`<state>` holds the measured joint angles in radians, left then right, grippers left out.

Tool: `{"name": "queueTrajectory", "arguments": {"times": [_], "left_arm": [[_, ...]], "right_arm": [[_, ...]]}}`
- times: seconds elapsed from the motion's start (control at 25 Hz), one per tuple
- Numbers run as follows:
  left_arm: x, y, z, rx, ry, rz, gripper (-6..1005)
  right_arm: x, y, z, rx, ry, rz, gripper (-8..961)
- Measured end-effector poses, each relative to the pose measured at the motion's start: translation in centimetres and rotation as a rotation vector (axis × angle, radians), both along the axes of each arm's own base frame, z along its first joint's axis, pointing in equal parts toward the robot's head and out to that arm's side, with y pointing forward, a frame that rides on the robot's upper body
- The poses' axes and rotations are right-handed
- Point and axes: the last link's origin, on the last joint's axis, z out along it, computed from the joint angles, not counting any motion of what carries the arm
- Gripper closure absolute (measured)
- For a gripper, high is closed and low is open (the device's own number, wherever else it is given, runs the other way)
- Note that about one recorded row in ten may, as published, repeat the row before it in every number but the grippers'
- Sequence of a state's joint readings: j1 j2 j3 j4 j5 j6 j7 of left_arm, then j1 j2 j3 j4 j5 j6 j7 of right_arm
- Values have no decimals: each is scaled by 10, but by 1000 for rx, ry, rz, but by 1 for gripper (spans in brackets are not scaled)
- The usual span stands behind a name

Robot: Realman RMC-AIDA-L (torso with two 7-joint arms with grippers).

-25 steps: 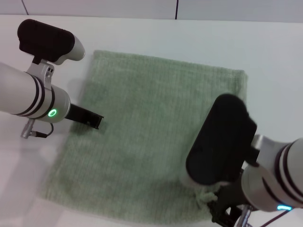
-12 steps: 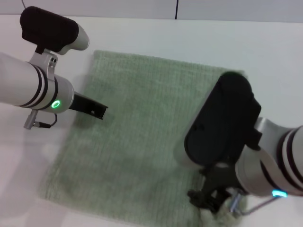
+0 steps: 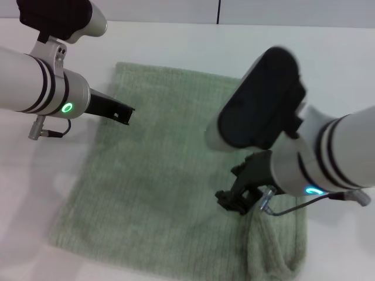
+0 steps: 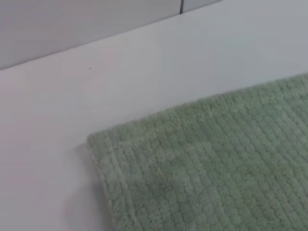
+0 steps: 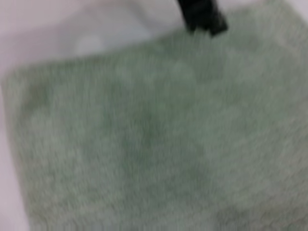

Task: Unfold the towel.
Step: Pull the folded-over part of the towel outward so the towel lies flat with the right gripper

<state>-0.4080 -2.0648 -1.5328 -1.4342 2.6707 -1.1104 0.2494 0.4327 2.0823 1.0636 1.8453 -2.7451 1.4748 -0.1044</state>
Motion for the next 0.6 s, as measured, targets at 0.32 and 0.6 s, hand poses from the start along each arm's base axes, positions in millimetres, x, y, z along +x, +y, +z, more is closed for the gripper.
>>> {"name": "queueTrajectory", "arguments": {"times": [0.32,0.6], "left_arm": [[-3,0,1,0,6,7,999],[-4,5,8,23,17,11,998]], "right_arm": [[18,3,0,-41,-119,-66,474],[26,-9,13,-95,-162,-152,475]]}}
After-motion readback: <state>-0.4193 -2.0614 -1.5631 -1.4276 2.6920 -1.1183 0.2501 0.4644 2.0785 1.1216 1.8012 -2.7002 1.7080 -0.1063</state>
